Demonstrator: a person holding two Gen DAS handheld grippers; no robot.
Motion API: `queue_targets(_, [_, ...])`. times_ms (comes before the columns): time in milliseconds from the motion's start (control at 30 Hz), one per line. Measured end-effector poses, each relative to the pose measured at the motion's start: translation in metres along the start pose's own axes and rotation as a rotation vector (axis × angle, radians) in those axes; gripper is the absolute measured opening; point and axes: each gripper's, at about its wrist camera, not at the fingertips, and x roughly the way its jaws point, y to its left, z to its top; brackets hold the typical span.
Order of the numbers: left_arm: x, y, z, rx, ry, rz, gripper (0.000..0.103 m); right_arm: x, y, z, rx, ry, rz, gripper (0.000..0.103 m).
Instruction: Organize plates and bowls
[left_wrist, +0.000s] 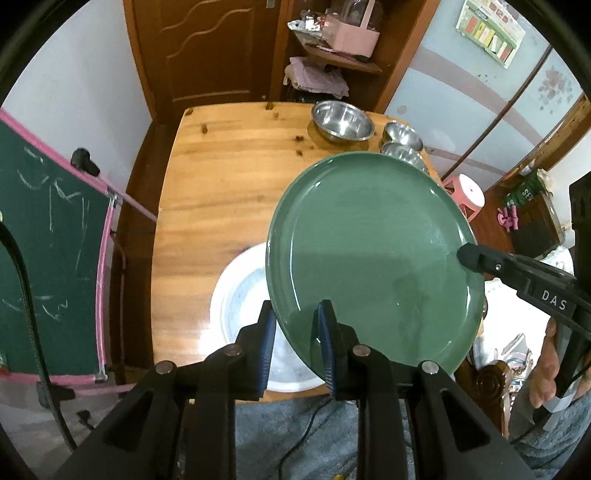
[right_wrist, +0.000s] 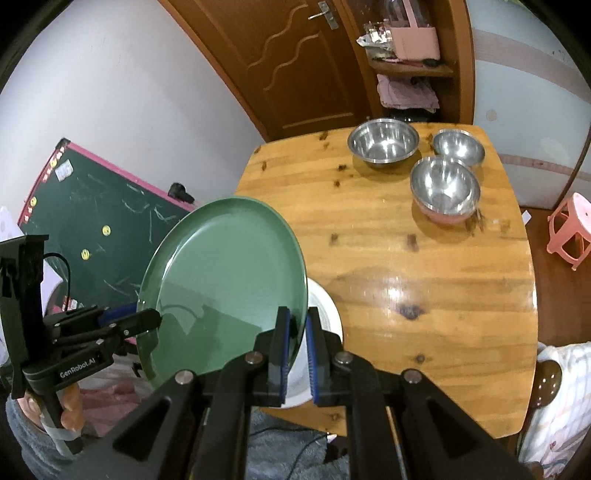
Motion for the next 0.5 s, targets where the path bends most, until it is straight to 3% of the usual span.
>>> queue_targets(200, [0.026, 0.01, -0.027, -0.01, -0.028, 0.022, 0.02, 0.02, 0.001, -0.026, -0.03, -0.01, -0.027, 0.008])
queue_targets(400, [0.059, 0.029, -0.048, -0.05, -0.065, 0.034, 0.021, 0.06, -0.006, -0.044, -0.006, 0.028, 0.01, 0.008])
queue_targets(500, [0.078, 0.037, -0.057, -0.067, -0.066, 0.036, 0.023, 0.082, -0.008, -0.054, -0.01, 0.037, -0.016, 0.009])
